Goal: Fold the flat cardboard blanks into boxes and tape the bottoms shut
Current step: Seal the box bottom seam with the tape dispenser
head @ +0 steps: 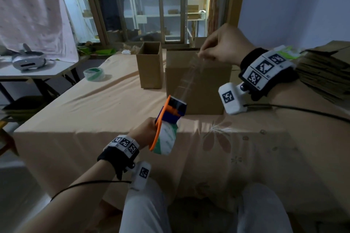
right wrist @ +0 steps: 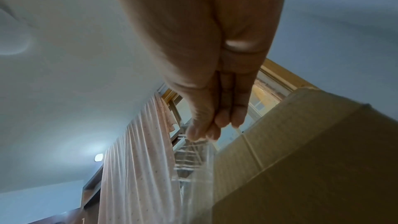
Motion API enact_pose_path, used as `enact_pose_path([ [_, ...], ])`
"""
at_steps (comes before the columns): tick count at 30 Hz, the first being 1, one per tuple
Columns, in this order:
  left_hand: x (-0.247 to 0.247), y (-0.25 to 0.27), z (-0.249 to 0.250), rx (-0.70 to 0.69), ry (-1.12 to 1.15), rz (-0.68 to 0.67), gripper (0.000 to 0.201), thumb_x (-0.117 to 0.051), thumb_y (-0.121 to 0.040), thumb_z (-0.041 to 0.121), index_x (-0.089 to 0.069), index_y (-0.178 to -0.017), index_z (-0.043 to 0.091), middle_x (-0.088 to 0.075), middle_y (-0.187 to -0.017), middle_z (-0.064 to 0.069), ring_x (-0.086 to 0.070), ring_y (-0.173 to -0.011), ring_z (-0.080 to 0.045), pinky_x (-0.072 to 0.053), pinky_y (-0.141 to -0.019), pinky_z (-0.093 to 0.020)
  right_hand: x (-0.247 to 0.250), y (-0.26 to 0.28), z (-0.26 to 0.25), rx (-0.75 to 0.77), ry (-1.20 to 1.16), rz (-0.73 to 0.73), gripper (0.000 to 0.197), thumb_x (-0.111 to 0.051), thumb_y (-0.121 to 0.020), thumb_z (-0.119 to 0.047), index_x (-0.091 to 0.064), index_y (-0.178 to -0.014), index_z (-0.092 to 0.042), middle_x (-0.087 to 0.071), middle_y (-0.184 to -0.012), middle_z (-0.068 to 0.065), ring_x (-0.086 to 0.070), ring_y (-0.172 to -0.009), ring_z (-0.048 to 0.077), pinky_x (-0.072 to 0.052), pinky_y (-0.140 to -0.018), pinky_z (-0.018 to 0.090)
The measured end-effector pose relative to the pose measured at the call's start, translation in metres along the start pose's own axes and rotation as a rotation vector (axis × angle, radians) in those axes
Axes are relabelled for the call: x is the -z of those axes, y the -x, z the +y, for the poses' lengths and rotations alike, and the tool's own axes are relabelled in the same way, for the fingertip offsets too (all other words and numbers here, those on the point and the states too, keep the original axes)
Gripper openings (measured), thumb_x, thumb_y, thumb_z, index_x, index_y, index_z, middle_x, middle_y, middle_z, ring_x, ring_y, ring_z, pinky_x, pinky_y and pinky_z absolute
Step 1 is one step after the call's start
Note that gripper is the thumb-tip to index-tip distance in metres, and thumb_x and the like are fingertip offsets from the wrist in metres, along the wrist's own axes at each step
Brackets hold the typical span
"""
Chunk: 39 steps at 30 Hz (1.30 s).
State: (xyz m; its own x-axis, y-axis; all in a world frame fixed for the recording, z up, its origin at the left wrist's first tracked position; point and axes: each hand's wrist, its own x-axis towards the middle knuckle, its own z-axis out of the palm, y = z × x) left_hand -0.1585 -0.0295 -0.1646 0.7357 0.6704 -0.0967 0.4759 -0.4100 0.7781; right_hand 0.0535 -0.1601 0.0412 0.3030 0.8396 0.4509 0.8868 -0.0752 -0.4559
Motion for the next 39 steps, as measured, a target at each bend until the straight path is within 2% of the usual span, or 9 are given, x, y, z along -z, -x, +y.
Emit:
enact_pose_path([
  [4, 0.0, -0.003, 0.004, -0.024, 0.118, -0.101, 0.021, -0.057, -0.09, 0.008, -0.068, -0.105, -0.001, -0.072, -0.096, -0.016, -0.07, -0.087, -0.03, -0.056, -0.083, -0.043, 0.003, -0.002, 0.007, -0.086, -0.012, -0.065, 0.013, -0.075, -0.083, -0.022, -0.076, -0.088, -0.01, -0.072, -0.074, 0.0, -0.063, -0.06, 0.005, -0.051, -0.056, 0.019],
  [8, 0.004, -0.005, -0.012, 0.005, 0.045, -0.089, 0.03, -0.054, -0.081, 0.019, -0.068, -0.102, 0.002, -0.071, -0.095, -0.021, -0.069, -0.087, -0.039, -0.056, -0.08, -0.055, 0.009, 0.003, 0.014, -0.232, -0.083, -0.185, 0.017, -0.075, -0.083, -0.028, -0.075, -0.088, -0.011, -0.067, -0.061, 0.003, -0.052, -0.044, 0.007, -0.041, -0.043, 0.018],
  [17, 0.016, -0.011, -0.008, 0.002, -0.098, -0.009, 0.038, -0.045, -0.08, 0.031, -0.068, -0.1, 0.007, -0.073, -0.09, -0.013, -0.07, -0.082, -0.032, -0.058, -0.075, -0.052, 0.026, 0.006, 0.011, -0.458, -0.535, -0.353, 0.018, -0.065, -0.087, -0.005, -0.068, -0.101, 0.006, -0.073, -0.09, 0.022, -0.074, -0.075, 0.025, -0.059, -0.059, 0.027],
  [21, 0.021, -0.002, 0.012, 0.054, -0.119, 0.012, 0.025, -0.049, -0.086, 0.016, -0.069, -0.093, 0.003, -0.073, -0.087, -0.013, -0.071, -0.081, -0.03, -0.057, -0.08, -0.049, 0.027, 0.008, 0.014, -0.487, -0.66, -0.409, 0.021, -0.062, -0.086, 0.002, -0.065, -0.103, 0.012, -0.072, -0.093, 0.023, -0.074, -0.082, 0.027, -0.059, -0.064, 0.027],
  [27, 0.023, -0.004, 0.02, 0.068, -0.18, 0.125, 0.019, -0.049, -0.091, 0.009, -0.066, -0.082, 0.005, -0.069, -0.081, -0.011, -0.065, -0.074, -0.024, -0.055, -0.079, -0.038, 0.032, 0.008, 0.01, -0.478, -0.534, -0.526, 0.035, -0.065, -0.08, 0.0, -0.065, -0.115, 0.006, -0.071, -0.109, 0.019, -0.072, -0.097, 0.022, -0.058, -0.069, 0.021],
  [30, 0.038, -0.007, 0.016, 0.018, -0.216, 0.168, 0.019, -0.053, -0.089, 0.017, -0.07, -0.089, 0.011, -0.073, -0.086, -0.008, -0.069, -0.08, -0.024, -0.057, -0.08, -0.04, 0.029, 0.01, 0.008, -0.487, -0.504, -0.523, 0.046, -0.068, -0.078, -0.02, -0.064, -0.114, 0.008, -0.071, -0.109, 0.02, -0.071, -0.1, 0.025, -0.06, -0.079, 0.029],
  [32, 0.047, -0.008, 0.015, 0.001, -0.201, 0.216, 0.017, -0.055, -0.087, 0.019, -0.072, -0.091, 0.016, -0.074, -0.084, -0.006, -0.071, -0.078, -0.022, -0.058, -0.069, -0.033, 0.025, 0.011, 0.008, -0.508, -0.509, -0.446, 0.05, -0.063, -0.085, -0.035, -0.065, -0.108, 0.009, -0.072, -0.103, 0.022, -0.071, -0.096, 0.029, -0.059, -0.085, 0.036],
  [35, 0.054, -0.003, 0.024, -0.053, -0.142, 0.313, 0.02, -0.057, -0.082, -0.001, -0.068, -0.09, 0.013, -0.071, -0.074, -0.009, -0.068, -0.062, -0.02, -0.057, -0.06, -0.031, 0.019, 0.014, 0.008, -0.509, -0.422, -0.359, 0.029, -0.067, -0.089, -0.017, -0.065, -0.105, 0.007, -0.074, -0.094, 0.021, -0.073, -0.089, 0.028, -0.059, -0.081, 0.038],
  [39, 0.059, 0.0, 0.027, -0.184, -0.226, 0.418, 0.033, -0.062, -0.079, -0.001, -0.067, -0.105, 0.02, -0.068, -0.079, -0.001, -0.063, -0.071, -0.018, -0.047, -0.066, -0.029, 0.01, 0.015, 0.005, -0.546, -0.326, -0.348, 0.02, -0.067, -0.086, 0.003, -0.064, -0.105, 0.008, -0.073, -0.091, 0.025, -0.073, -0.085, 0.032, -0.059, -0.081, 0.042],
])
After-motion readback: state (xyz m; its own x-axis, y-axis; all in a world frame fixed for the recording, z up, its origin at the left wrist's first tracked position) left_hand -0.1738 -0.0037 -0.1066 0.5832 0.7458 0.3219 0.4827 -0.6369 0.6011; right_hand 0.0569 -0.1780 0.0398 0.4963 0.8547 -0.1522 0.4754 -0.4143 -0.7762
